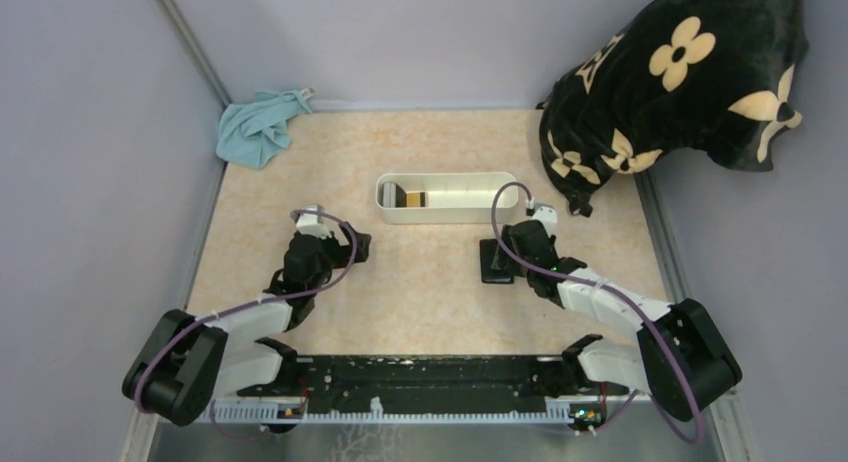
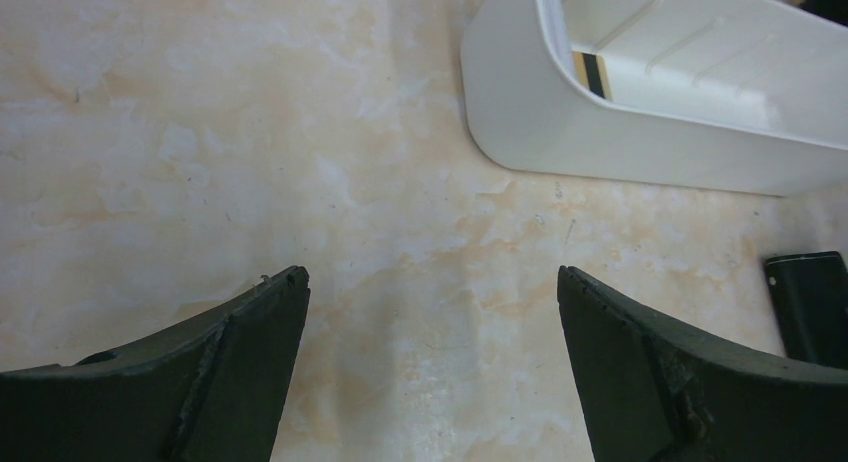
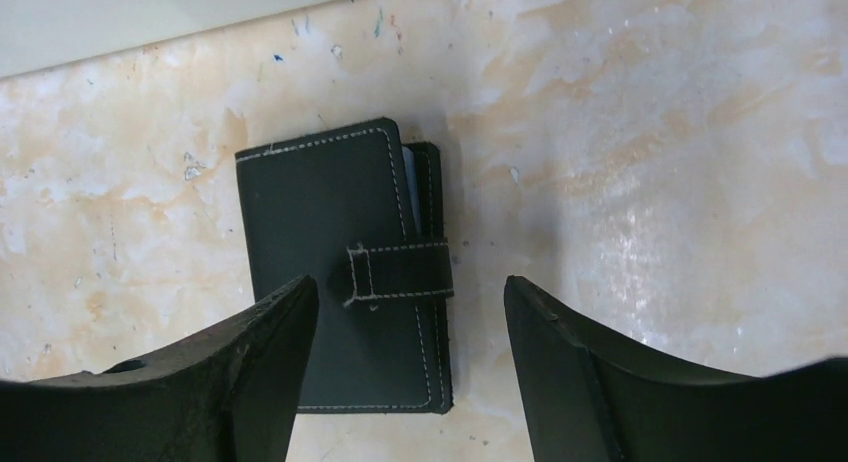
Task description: Take the credit cards out of the card holder
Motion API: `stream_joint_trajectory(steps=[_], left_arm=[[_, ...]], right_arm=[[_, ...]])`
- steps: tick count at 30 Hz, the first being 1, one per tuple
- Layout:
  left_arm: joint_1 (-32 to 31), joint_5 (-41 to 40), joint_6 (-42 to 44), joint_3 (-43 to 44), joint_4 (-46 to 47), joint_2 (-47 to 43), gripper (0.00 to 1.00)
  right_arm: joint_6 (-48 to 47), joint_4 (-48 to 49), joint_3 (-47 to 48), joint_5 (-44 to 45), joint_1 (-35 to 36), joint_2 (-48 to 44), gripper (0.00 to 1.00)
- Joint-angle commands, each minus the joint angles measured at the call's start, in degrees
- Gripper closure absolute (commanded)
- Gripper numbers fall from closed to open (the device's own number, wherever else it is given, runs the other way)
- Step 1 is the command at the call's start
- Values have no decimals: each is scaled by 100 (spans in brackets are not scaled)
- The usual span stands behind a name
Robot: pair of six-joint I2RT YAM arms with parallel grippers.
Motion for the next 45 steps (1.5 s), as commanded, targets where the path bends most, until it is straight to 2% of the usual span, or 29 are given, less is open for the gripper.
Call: stream_joint_trajectory(steps=[1,5,9,12,17,21,25,27,30,36,37,40,41,42,45], left_arm=[[-86,185,-199,-111,-4,-436,1],[-103,321,-222,-68,24,-315,1],[-139,532,-331,-71,109,-171,1],[-163,451,-381,-144,184,-88,1],[-185,678,-275,40,291,293,1],[-302,854,-168,268,147,307,1],[-647,642,78,239,4,228,1],[-840,902,375,224,43,121,1],[-1113,814,434,280,-265,-211,1],[-1184,725,557,388,-914,-777,1],[-1187,690,592,403,-965,-797,1],[-1184,693,587,445,-861,-684,1],[-1183,705,564,469,-789,-580,1],[-1187,714,551,500,-705,-424,1],[-1187,793,621,678,-555,95,1]], right_arm=[[299,51,-194,354,150,-313,37],[274,-172,-240,377,214,-441,55],[463,-393,-323,499,375,-788,83],[510,-502,-433,531,415,-1341,100],[271,-1126,-252,662,415,-2058,100],[-191,-1208,-126,702,407,-2352,100],[-551,-1314,142,442,415,-2244,100],[-746,-1348,330,385,430,-2176,100],[-901,-1376,527,380,503,-2095,100],[-721,-1126,414,298,678,-1903,100],[-670,-1072,352,400,678,-1817,98],[-589,-977,253,869,661,-1488,52],[-613,-847,198,892,605,-1370,41],[-629,-666,113,775,463,-1254,38],[-599,-58,-309,-271,-619,-1093,37]])
